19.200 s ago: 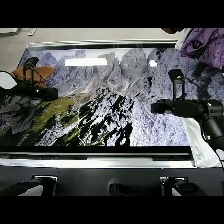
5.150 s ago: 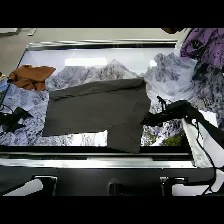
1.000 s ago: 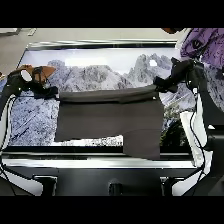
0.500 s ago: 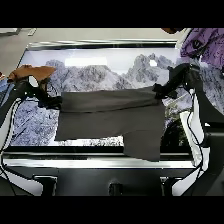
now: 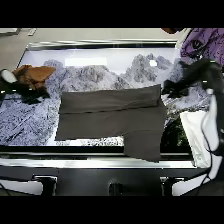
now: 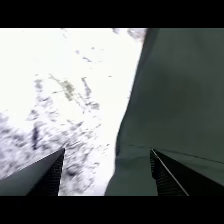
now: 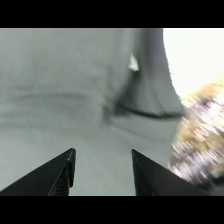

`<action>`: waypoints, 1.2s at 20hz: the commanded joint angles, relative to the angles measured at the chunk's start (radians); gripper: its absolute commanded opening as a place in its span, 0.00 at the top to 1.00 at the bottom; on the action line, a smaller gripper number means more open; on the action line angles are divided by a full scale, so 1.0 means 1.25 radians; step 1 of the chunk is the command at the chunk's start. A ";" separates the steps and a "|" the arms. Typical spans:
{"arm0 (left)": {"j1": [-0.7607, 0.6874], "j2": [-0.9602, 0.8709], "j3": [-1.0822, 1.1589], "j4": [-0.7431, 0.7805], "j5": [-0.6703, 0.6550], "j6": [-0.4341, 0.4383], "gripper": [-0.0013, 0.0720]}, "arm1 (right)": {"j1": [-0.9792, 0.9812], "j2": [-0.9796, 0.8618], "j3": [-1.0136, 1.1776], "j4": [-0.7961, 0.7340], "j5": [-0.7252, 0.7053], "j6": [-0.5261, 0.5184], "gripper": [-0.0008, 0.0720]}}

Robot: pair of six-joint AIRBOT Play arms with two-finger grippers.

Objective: Fold the clothes and pants, and hang the long-sleeved shirts on hangers.

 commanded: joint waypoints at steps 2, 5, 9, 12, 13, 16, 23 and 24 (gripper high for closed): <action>0.139 0.186 -0.211 -0.085 0.047 0.011 0.16 | -0.165 0.183 -0.265 0.118 -0.008 -0.080 0.41; 0.201 0.307 -0.442 -0.206 0.098 0.054 0.16 | -0.216 0.307 -0.541 0.120 -0.005 -0.099 0.41; 0.193 0.370 -0.606 -0.208 0.130 0.053 0.16 | -0.215 0.395 -0.770 0.136 0.027 -0.127 0.41; 0.189 0.371 -0.634 -0.211 0.124 0.054 0.16 | -0.215 0.406 -0.841 0.141 0.038 -0.127 0.41; 0.189 0.371 -0.635 -0.214 0.123 0.054 0.16 | -0.215 0.406 -0.856 0.142 0.042 -0.127 0.41; 0.189 0.371 -0.635 -0.221 0.115 0.054 0.16 | -0.215 0.406 -0.891 0.142 0.061 -0.126 0.41; 0.189 0.371 -0.636 -0.221 0.085 0.072 0.16 | -0.215 0.406 -0.983 0.246 0.132 -0.130 0.42; 0.189 0.370 -0.636 -0.221 0.080 0.072 0.16 | -0.215 0.406 -0.992 0.257 0.143 -0.130 0.46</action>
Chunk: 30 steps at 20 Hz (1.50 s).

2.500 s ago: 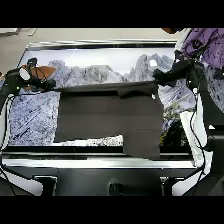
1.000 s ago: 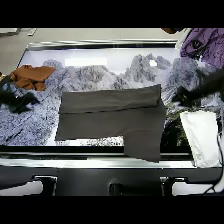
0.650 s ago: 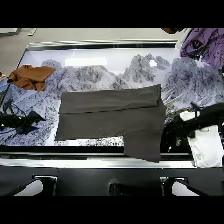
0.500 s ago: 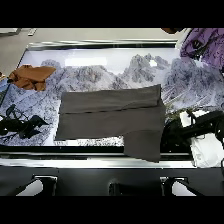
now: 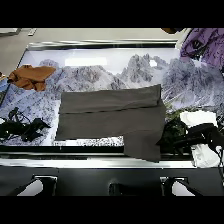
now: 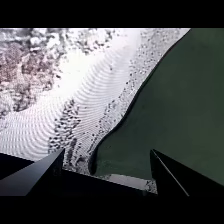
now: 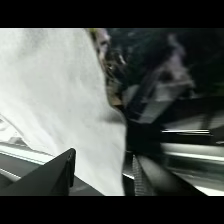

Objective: Fold the clothes and pants, and hang the long-sleeved shirts on hangers.

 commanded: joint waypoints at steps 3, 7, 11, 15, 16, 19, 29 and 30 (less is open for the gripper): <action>0.002 -0.001 -0.003 0.000 -0.028 0.013 0.16 | 0.000 0.001 -0.048 0.058 0.058 -0.008 0.83; 0.005 -0.003 -0.040 -0.006 -0.027 0.063 0.16 | 0.000 0.002 -0.047 0.068 0.058 -0.033 0.94; 0.007 -0.014 -0.076 -0.023 -0.025 0.092 0.16 | 0.000 0.002 -0.047 0.069 0.058 -0.033 0.94; 0.006 -0.040 -0.082 -0.078 -0.008 0.140 0.18 | 0.000 0.002 -0.047 0.069 0.057 -0.042 0.94; 0.003 -0.050 -0.082 -0.085 -0.007 0.147 0.19 | 0.000 0.002 -0.047 0.069 0.056 -0.042 0.94; -0.013 -0.085 -0.082 -0.085 -0.005 0.150 0.19 | 0.000 0.002 -0.047 0.069 0.056 -0.043 0.94; -0.051 -0.128 -0.082 -0.094 0.033 0.158 0.97 | 0.000 0.012 -0.047 0.070 0.052 -0.063 0.95; -0.053 -0.128 -0.081 -0.098 0.028 0.164 0.96 | 0.000 0.026 -0.047 0.070 0.051 -0.063 0.95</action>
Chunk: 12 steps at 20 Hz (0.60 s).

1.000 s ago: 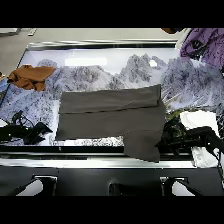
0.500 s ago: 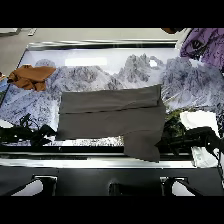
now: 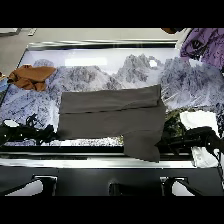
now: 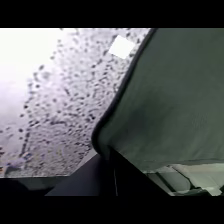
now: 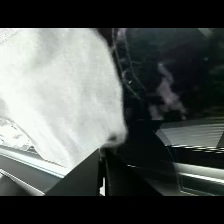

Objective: Fold the clothes and pants, and hang the long-sleeved shirts on hangers.

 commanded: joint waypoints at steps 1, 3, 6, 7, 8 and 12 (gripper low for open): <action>-0.009 -0.002 0.004 0.000 -0.005 0.012 0.96 | 0.000 0.034 0.000 0.000 -0.004 -0.003 0.95; -0.005 0.030 0.008 0.005 -0.029 0.009 0.96 | 0.000 0.089 0.000 -0.002 -0.021 -0.002 0.95; 0.002 0.145 0.007 0.066 -0.070 -0.071 0.96 | 0.000 0.226 0.009 -0.010 -0.081 0.048 0.95; 0.001 0.199 0.005 0.106 -0.091 -0.112 0.96 | 0.000 0.282 0.012 -0.014 -0.100 0.074 0.95; 0.001 0.255 0.004 0.142 -0.117 -0.137 0.96 | 0.000 0.347 0.012 -0.018 -0.121 0.105 0.95; -0.006 0.451 0.004 0.190 -0.181 -0.182 0.96 | 0.000 0.578 0.012 -0.023 -0.201 0.233 0.95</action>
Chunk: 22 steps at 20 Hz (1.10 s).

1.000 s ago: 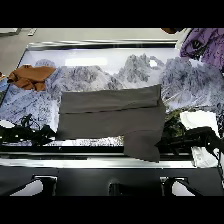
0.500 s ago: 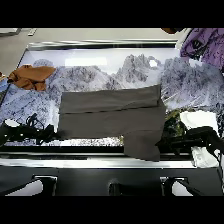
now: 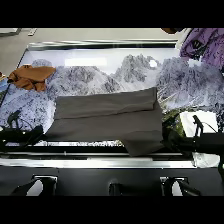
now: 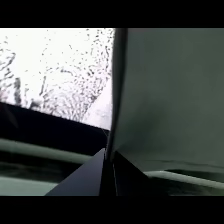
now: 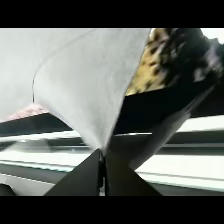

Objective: Fold the clothes and pants, and hang the long-sleeved shirts on hangers.

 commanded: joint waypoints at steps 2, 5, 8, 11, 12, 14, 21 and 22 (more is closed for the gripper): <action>-0.023 0.153 0.001 0.043 -0.047 -0.055 0.96 | 0.000 0.182 0.002 0.000 -0.069 0.106 0.95; -0.068 0.113 0.005 0.042 0.011 -0.056 0.96 | 0.000 0.125 0.005 0.064 0.000 0.058 0.95; -0.103 0.033 0.037 0.043 0.087 -0.064 0.96 | 0.006 -0.010 0.042 0.134 0.076 -0.034 0.95; -0.114 -0.067 0.088 0.040 0.159 -0.070 0.96 | 0.125 -0.180 0.137 0.127 0.205 -0.081 0.95; -0.114 -0.099 0.107 0.038 0.172 -0.070 0.96 | 0.173 -0.244 0.179 0.119 0.259 -0.084 0.95; -0.114 -0.160 0.150 0.038 0.200 -0.076 0.96 | 0.227 -0.355 0.269 0.087 0.324 -0.076 0.95; -0.156 -0.367 0.312 0.041 0.255 -0.073 0.96 | 0.238 -0.607 0.543 0.048 0.345 -0.052 0.95; -0.160 -0.393 0.333 0.041 0.256 -0.073 0.96 | 0.238 -0.629 0.566 0.043 0.348 -0.052 0.95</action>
